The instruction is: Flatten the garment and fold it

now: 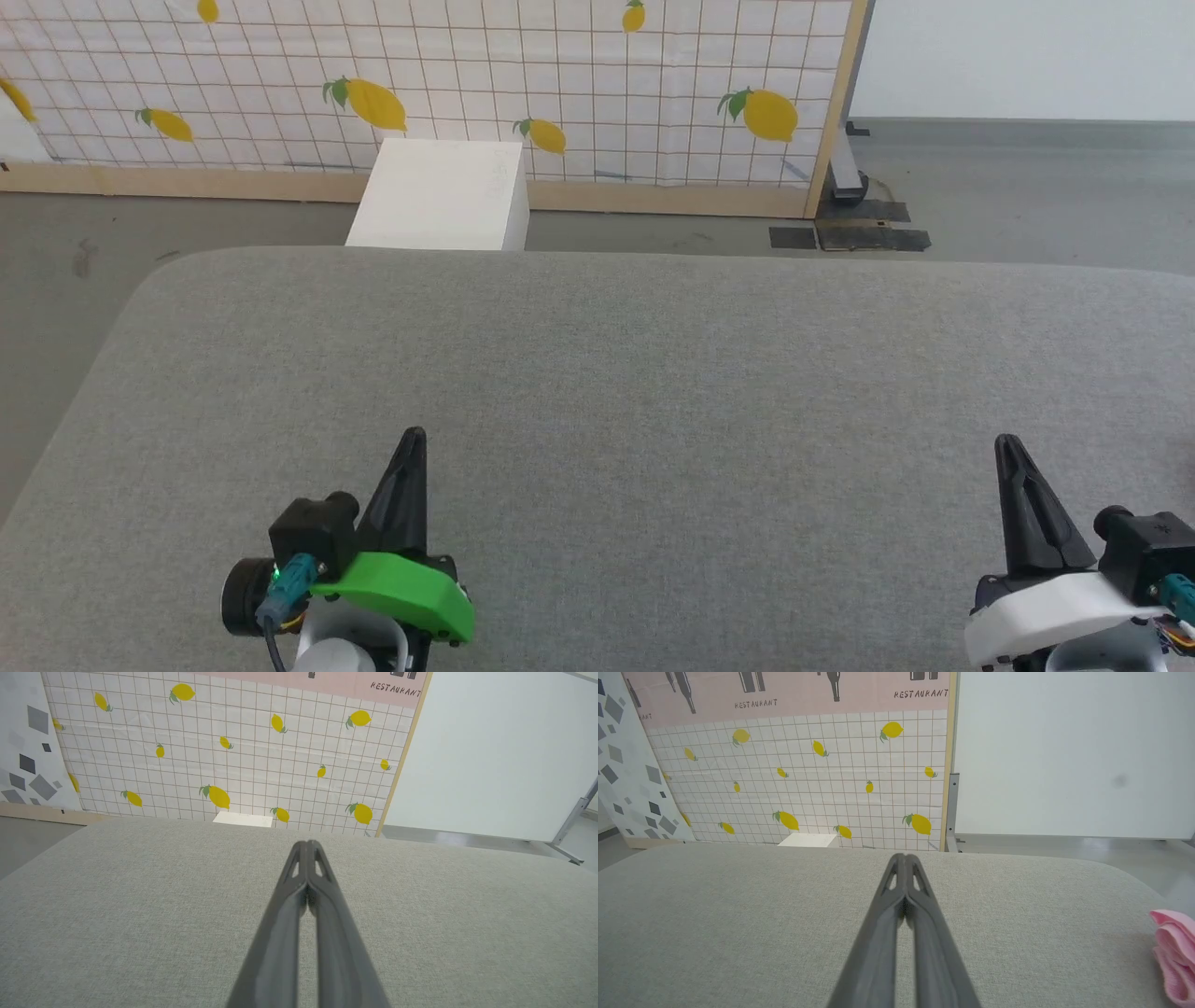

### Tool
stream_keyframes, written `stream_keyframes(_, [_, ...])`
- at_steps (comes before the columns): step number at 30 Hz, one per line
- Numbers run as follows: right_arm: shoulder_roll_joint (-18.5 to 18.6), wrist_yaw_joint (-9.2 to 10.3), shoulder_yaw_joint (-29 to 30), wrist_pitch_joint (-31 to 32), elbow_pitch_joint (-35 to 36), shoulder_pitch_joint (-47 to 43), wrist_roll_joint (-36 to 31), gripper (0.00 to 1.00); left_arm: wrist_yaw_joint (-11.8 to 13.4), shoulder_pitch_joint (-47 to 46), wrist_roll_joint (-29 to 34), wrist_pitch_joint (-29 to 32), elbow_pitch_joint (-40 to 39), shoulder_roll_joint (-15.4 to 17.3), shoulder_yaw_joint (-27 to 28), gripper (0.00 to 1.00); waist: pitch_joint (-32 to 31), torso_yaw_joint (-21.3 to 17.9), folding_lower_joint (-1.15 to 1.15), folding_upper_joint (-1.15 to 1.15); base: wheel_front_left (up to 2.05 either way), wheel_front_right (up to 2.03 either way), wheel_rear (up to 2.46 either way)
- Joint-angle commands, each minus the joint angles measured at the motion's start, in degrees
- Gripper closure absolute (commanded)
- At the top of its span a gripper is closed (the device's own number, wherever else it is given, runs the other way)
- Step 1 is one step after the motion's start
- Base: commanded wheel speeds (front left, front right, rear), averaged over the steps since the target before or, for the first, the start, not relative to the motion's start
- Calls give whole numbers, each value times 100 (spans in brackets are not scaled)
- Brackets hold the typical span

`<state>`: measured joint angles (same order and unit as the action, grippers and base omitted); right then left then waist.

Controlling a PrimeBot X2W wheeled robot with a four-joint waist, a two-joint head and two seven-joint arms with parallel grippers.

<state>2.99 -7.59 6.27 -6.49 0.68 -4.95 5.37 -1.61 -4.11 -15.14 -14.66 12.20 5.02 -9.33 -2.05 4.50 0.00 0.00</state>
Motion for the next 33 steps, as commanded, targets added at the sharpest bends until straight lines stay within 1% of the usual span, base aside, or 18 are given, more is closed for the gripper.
stream_keyframes(1, [0, 0, -17, 18, -2, 14, -14, 100, 5, 12, 44, 38, -31, -6, 23, 100, 3, -6, 0, 0, 0, 0, 0])
stream_keyframes(33, [-3, 3, -181, 187, -20, 143, -154, 100, 47, 119, 438, 421, -350, -62, 267, 100, 57, -125, 0, 0, 0, 0, 0])
